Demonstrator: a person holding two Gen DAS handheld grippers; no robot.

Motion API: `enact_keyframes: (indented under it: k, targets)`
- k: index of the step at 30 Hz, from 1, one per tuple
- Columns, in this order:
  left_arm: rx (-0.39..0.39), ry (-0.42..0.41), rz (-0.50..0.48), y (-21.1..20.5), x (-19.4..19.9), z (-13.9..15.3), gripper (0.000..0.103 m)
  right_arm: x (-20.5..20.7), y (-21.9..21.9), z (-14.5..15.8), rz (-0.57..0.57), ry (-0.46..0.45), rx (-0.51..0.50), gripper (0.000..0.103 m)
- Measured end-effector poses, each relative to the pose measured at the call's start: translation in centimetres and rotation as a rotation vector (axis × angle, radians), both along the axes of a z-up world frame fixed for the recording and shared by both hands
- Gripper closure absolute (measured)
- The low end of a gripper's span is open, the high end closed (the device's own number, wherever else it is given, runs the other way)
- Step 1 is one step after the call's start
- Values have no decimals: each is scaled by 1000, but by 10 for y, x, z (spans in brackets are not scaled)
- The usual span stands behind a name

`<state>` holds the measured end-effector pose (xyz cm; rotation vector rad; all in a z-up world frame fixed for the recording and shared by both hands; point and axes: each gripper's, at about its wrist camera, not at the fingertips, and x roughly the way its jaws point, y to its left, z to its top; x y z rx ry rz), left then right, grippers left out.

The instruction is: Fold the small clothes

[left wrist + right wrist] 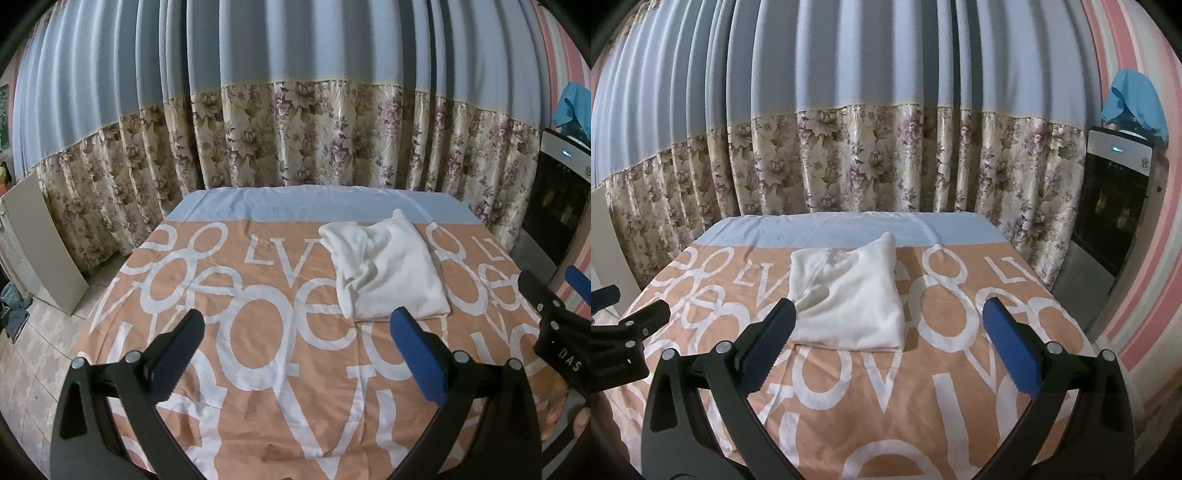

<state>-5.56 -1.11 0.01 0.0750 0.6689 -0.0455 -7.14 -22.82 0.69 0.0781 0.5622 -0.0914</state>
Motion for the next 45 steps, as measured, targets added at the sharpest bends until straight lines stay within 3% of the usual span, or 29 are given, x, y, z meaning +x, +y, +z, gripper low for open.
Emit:
enact_keyframes:
  k: [15,45]
  targets:
    - [21,-10,35,9,7,-1,2,-2,6,0,10,0,-10,3]
    - [22,-20,13,9,8,4,2,1,7,-1,7,3,-18,3]
